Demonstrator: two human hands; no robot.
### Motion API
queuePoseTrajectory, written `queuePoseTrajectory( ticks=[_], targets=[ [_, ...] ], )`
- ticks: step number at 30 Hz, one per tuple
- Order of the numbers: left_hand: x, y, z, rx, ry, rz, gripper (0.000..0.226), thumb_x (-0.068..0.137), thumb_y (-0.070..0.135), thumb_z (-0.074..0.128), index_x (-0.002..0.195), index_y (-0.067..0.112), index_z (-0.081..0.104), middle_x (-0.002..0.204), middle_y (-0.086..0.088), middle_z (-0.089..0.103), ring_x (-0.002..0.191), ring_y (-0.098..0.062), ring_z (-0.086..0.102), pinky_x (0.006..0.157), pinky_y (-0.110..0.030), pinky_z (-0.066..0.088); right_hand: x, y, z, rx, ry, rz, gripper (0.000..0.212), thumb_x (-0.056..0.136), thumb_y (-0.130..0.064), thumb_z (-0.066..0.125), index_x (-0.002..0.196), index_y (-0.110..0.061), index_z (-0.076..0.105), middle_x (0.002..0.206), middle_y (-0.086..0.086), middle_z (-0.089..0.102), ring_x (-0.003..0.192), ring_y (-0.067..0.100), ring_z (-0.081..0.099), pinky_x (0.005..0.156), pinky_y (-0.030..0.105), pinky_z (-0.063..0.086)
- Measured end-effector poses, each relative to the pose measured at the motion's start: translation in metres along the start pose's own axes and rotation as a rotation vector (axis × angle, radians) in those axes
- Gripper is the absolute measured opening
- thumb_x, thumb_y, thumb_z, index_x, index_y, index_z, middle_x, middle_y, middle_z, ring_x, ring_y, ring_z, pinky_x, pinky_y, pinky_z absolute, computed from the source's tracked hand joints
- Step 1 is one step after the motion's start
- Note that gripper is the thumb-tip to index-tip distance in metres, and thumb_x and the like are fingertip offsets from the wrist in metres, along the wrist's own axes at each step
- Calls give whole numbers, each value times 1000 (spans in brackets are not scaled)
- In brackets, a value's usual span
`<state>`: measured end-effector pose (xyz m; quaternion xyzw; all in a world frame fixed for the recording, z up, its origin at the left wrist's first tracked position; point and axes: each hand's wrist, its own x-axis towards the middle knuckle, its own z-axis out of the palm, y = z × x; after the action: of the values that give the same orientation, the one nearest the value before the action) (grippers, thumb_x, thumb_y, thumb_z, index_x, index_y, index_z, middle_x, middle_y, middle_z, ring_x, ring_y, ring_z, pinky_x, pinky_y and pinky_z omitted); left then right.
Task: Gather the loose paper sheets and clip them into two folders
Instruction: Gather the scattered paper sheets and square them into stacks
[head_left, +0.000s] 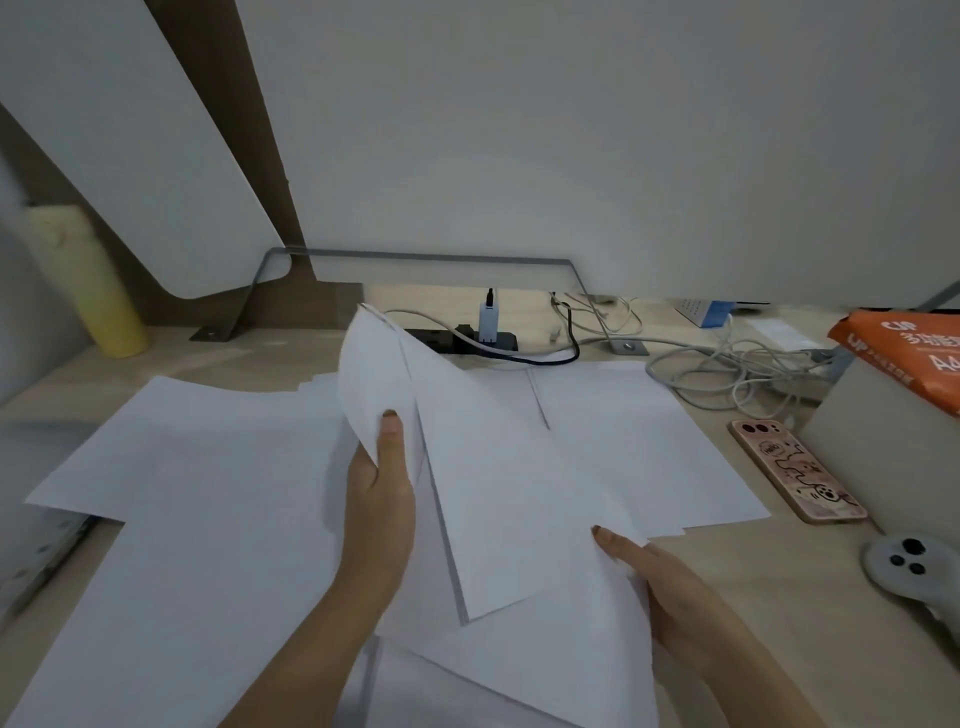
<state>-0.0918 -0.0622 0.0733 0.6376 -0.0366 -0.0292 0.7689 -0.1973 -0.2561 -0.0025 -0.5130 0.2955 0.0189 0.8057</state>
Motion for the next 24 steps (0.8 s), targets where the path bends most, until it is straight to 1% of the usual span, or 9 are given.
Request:
queuePoseTrajectory(
  ticks=[3, 6, 10, 12, 14, 16, 18, 21, 24],
  targets=[
    [10, 8, 4, -46, 51, 74, 11, 97, 36, 39, 93, 41, 47, 88, 21, 56, 79, 5, 53, 69, -7, 41, -3, -2, -6, 31, -1, -18, 36, 83, -16, 62, 112, 5, 62, 106, 18, 71, 91, 31, 70, 59, 29, 58],
    [30, 11, -5, -158, 59, -10, 23, 97, 31, 44, 117, 25, 54, 107, 9, 63, 98, -10, 59, 86, -24, 47, -2, -9, -18, 29, 94, -83, 44, 76, -12, 65, 116, 4, 59, 105, 18, 71, 89, 33, 70, 63, 33, 59],
    [57, 4, -34, -216, -100, -273, 21, 96, 11, 44, 113, 11, 57, 95, 4, 67, 86, -11, 62, 69, -25, 50, -13, -33, -34, 83, 157, -211, 26, 83, -4, 57, 108, -3, 61, 86, 12, 75, 67, 25, 72, 53, 29, 57],
    [62, -6, -49, -177, -209, -444, 20, 94, 7, 47, 109, 6, 61, 85, -2, 73, 77, -16, 69, 62, -27, 57, -18, -43, -38, 51, 107, -241, 15, 83, -6, 56, 94, -9, 67, 79, 9, 75, 64, 23, 71, 52, 28, 56],
    [61, -20, -58, -90, -274, -574, 21, 92, 3, 49, 108, 2, 62, 78, -6, 75, 65, -18, 72, 52, -25, 57, -18, -48, -36, 10, 65, -270, 23, 82, -7, 56, 64, -17, 68, 66, 4, 72, 56, 18, 69, 47, 24, 53],
    [58, -32, -58, -38, -291, -645, 27, 92, 4, 48, 116, -3, 59, 87, -13, 74, 66, -20, 72, 51, -27, 57, -16, -50, -29, -66, 32, -246, 21, 82, -6, 57, 65, -15, 67, 70, 6, 73, 59, 18, 70, 48, 23, 53],
    [56, -42, -55, -71, -311, -659, 34, 95, 20, 46, 122, 2, 59, 99, -15, 72, 74, -23, 73, 57, -33, 59, -9, -47, -22, -175, 31, -198, 10, 85, -4, 57, 85, -6, 67, 85, 13, 75, 70, 23, 72, 54, 26, 56],
    [45, -52, -48, -54, -321, -578, 53, 88, 63, 37, 116, 27, 63, 104, -4, 73, 94, -25, 70, 72, -42, 57, 5, -33, -13, -411, 133, -147, 19, 88, -5, 56, 105, -3, 64, 97, 17, 72, 83, 31, 69, 68, 32, 55],
    [25, -57, -39, -59, -306, -527, 48, 77, 73, 39, 113, 47, 55, 106, 3, 71, 100, -21, 66, 88, -41, 51, 15, -19, -4, -673, 190, -179, 13, 88, -13, 54, 98, -15, 62, 85, -1, 66, 76, 17, 63, 66, 27, 47]
  ],
)
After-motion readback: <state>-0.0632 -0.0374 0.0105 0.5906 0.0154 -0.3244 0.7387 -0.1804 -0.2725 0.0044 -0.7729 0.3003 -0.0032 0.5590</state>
